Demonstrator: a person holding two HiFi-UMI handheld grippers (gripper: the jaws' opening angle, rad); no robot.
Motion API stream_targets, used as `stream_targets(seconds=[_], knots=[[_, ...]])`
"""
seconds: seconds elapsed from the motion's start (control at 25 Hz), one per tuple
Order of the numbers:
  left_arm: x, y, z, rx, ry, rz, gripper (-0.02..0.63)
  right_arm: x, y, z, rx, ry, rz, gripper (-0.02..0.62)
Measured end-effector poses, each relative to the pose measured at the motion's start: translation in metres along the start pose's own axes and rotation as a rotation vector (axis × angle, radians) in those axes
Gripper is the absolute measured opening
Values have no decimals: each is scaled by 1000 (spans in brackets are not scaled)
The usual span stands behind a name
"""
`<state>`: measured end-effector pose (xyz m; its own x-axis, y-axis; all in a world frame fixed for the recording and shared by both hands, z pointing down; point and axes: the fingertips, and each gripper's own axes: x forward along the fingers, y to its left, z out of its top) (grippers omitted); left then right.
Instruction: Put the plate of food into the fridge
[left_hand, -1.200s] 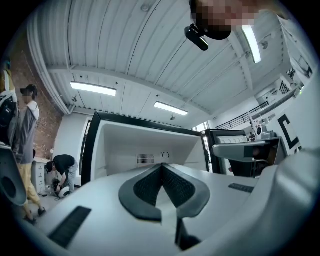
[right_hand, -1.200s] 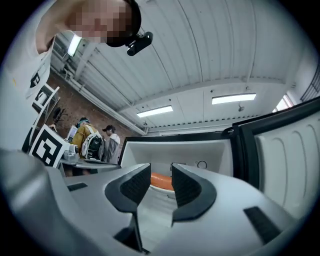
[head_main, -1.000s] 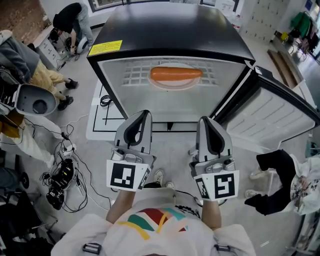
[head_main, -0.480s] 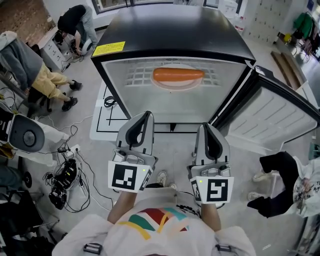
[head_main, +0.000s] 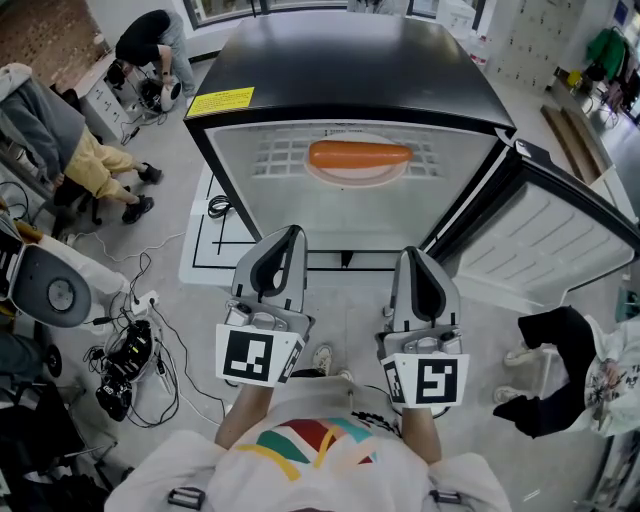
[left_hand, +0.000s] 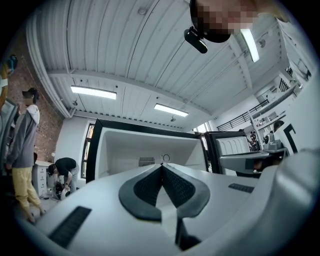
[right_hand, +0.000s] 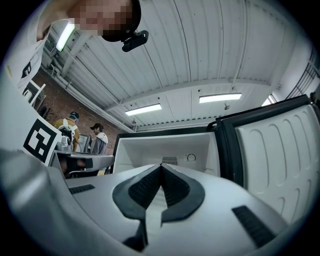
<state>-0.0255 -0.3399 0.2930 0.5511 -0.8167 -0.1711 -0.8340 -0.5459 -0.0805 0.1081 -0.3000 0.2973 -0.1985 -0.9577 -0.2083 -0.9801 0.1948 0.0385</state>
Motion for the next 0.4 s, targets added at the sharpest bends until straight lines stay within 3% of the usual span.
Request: stream_targets(seconds=[0.4], knots=[[4, 8, -5, -8, 7, 3, 5, 8, 3, -7, 29, 15, 7, 0]])
